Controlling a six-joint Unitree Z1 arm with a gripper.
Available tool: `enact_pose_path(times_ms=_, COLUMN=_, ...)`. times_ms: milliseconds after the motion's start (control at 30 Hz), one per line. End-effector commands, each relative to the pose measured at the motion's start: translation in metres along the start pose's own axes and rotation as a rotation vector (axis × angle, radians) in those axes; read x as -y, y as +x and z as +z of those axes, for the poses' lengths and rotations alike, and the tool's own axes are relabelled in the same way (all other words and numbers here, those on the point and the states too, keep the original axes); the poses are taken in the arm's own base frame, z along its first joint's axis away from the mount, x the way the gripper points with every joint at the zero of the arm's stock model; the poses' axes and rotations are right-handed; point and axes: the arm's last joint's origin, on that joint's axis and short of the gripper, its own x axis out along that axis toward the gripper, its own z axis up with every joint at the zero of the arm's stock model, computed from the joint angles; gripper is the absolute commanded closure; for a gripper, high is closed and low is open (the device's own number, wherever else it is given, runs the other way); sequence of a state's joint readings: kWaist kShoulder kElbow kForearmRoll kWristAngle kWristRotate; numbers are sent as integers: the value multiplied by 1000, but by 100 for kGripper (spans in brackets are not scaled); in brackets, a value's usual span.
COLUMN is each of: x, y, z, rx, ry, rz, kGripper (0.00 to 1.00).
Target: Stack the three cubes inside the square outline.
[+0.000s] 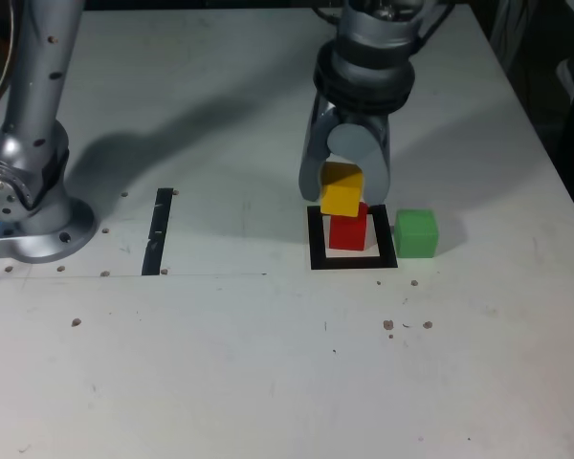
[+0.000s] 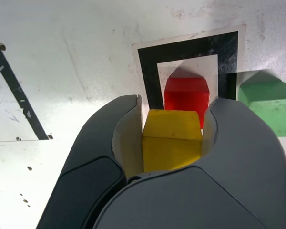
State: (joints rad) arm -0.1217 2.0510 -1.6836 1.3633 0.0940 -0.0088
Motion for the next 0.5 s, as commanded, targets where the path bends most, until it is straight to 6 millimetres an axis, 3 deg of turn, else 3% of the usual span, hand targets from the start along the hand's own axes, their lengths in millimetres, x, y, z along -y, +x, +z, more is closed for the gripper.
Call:
enact_pose_path(times_ms=0, x=0, y=2, z=2, rx=-4, ry=4, rz=-2, kGripper=80)
enact_pose_path(times_ms=467, x=-6, y=18, z=11, rx=-37, ry=15, rz=-24, kGripper=76)
